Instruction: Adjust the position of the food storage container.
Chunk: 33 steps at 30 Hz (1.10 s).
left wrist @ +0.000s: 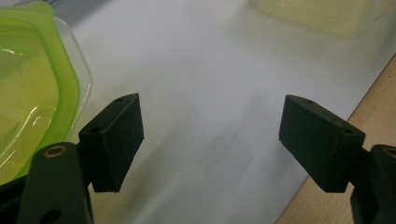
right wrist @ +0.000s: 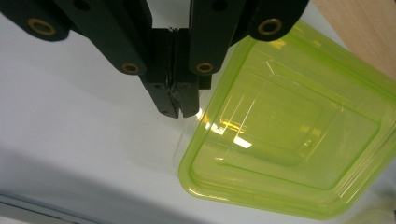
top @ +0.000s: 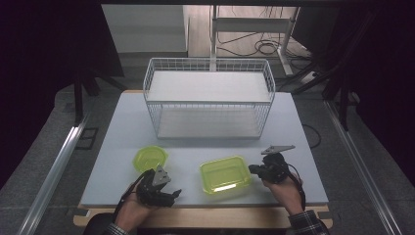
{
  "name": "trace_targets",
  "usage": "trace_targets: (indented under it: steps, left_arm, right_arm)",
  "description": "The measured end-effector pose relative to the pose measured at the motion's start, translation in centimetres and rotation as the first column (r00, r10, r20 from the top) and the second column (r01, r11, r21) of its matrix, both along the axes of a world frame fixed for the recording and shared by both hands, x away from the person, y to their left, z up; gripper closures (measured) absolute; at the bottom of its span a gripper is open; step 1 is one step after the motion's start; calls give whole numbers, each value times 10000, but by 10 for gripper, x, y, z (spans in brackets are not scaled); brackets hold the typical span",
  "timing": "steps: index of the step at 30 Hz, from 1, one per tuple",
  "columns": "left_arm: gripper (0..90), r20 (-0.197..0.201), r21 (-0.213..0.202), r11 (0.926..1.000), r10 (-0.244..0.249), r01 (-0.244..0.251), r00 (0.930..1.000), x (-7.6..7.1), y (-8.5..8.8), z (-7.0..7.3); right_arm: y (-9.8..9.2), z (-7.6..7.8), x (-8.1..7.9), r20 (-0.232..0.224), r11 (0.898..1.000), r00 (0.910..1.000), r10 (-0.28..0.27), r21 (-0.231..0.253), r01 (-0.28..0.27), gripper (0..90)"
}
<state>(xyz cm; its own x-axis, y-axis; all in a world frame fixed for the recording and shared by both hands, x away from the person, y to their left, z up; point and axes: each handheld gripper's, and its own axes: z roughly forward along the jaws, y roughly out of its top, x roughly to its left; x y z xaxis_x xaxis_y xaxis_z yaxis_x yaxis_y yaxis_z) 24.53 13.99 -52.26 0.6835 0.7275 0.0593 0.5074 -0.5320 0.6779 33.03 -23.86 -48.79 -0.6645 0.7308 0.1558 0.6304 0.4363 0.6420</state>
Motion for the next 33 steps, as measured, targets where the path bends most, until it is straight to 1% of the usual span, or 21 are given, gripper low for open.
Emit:
trace_targets:
  steps: [4, 5, 6, 7, 8, 10, 11, 12, 13, 16, 17, 18, 22, 23, 25, 26, 28, 29, 30, 32, 33]
  left_arm:
    - [284, -121, -91, 9998, 147, -148, 9998, 1, 4, 0]
    - [318, -125, -106, 9998, 188, -189, 9997, 2, 5, 0]
    - [350, -171, -201, 9988, 448, -451, 9989, 4, 10, 0]
    - [393, -171, -201, 9988, 448, -451, 9989, 4, 10, 0]
    - [446, -294, -333, 9974, 628, -638, 9976, 6, 14, -1]
    - [526, -312, -353, 9967, 721, -732, 9969, 8, 16, -1]
    - [564, -283, -345, 9954, 884, -894, 9957, 11, 18, -1]
    - [598, -283, -345, 9954, 884, -894, 9957, 11, 18, -1]
    - [618, -228, -287, 9944, 1010, -1016, 9946, 15, 20, -2]
    - [642, -305, -188, 9915, 1285, -1291, 9912, 22, 24, -3]
    - [652, -305, -188, 9915, 1285, -1291, 9912, 22, 24, -3]
    - [652, -376, -216, 9891, 1446, -1455, 9888, 27, 27, -4]
    - [651, -432, -214, 9860, 1646, -1656, 9854, 32, 33, -4]
    - [645, -533, -383, 9862, 1590, -1612, 9858, 32, 35, -4]
    - [620, -676, -422, 9892, 1376, -1406, 9882, 29, 33, -5]
    - [604, -727, -366, 9921, 1173, -1202, 9904, 26, 29, -5]
    - [583, -740, -319, 9935, 1064, -1090, 9916, 25, 27, -6]
    - [526, -754, -224, 9961, 829, -848, 9937, 21, 21, -7]
    - [493, -736, -187, 9972, 704, -720, 9948, 19, 18, -7]
    - [424, -716, -178, 9976, 656, -670, 9953, 18, 16, -8]
    - [403, -686, -134, 9983, 565, -576, 9960, 17, 13, -8]
  right_arm:
    - [9, -2, 0, -51, 9997, 9997, 232, 19, -232, 871]
    - [9, -2, 0, -40, 9997, 9997, 254, 9, -254, 868]
    - [9, -3, 0, -44, 9997, 9996, 261, -4, -261, 864]
    - [9, -3, 0, -44, 9997, 9996, 261, -4, -261, 864]
    - [7, -3, 0, -68, 9997, 9996, 256, 29, -256, 862]
    - [6, -3, 0, -50, 9997, 9997, 253, 16, -253, 862]
    - [5, -3, -1, -33, 9997, 9997, 246, 18, -246, 862]
    - [5, -3, -1, -33, 9997, 9997, 246, 18, -246, 862]
    - [3, -2, -2, 20, 9997, 9997, 233, -19, -233, 861]
    - [0, -1, -4, 35, 9999, 9998, 170, 18, -170, 859]
    - [0, -1, -4, 35, 9999, 9998, 170, 18, -170, 859]
    - [-1, 0, -4, 45, 9999, 9999, 134, 35, -134, 859]
    - [-2, -1, -4, 63, 9999, 9999, 129, 15, -129, 859]
    - [-2, -1, -4, 87, 9999, 9999, 138, -8, -138, 858]
    - [-2, -1, -6, 158, 9999, 9998, 153, -74, -152, 853]
    - [-3, -1, -7, 219, 9997, 9996, 188, -144, -185, 851]
    - [-4, -1, -8, 283, 9997, 9994, 177, -181, -172, 847]
    - [-6, -1, -10, 402, 9996, 9990, 177, -234, -168, 835]
    - [-7, 0, -11, 455, 9996, 9989, 147, -228, -137, 822]
    - [-9, 0, -12, 543, 9996, 9984, 156, -232, -143, 802]
    - [-12, 0, -14, 688, 9996, 9976, 96, -290, -76, 763]
